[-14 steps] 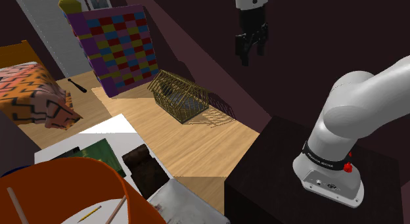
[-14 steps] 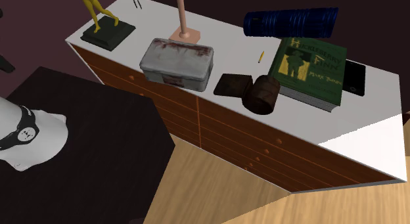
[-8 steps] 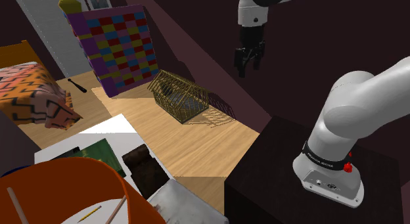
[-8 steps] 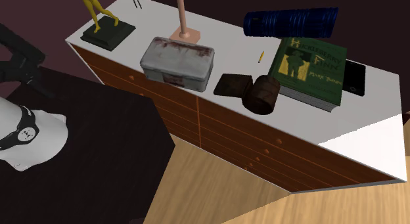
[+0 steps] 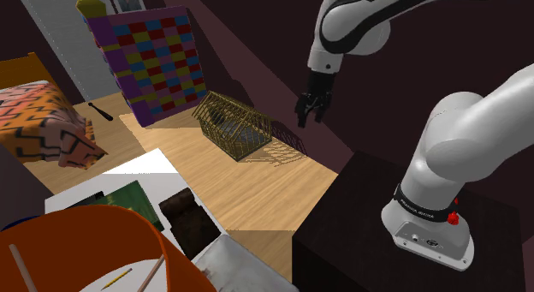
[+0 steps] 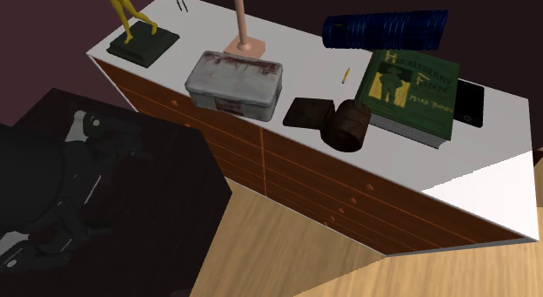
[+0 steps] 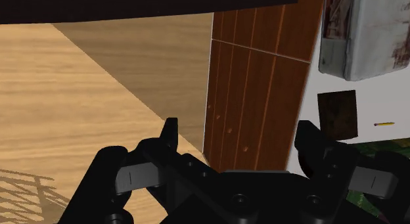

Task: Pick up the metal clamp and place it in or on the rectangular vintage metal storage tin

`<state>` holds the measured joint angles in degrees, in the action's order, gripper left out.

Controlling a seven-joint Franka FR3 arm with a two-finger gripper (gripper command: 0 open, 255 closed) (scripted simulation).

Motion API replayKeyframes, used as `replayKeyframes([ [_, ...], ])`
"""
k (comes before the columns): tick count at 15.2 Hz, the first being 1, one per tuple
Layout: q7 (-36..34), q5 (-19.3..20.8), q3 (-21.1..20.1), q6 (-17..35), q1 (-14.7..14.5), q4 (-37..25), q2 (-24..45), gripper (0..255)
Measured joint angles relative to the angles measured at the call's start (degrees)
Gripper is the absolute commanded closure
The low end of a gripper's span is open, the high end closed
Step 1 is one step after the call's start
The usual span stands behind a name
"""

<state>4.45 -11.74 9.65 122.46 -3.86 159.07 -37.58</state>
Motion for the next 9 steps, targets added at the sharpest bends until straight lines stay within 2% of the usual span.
replayKeyframes([
  [3,6.4,-6.7,4.3,9.2,-4.0,3.3,4.9,0],
  [5,12.0,-12.8,7.8,14.7,-8.1,4.6,8.6,0],
  [7,18.6,-20.7,11.8,19.1,-13.5,4.7,12.7,0],
  [9,28.0,-31.6,16.7,22.4,-20.5,3.3,18.6,0],
])
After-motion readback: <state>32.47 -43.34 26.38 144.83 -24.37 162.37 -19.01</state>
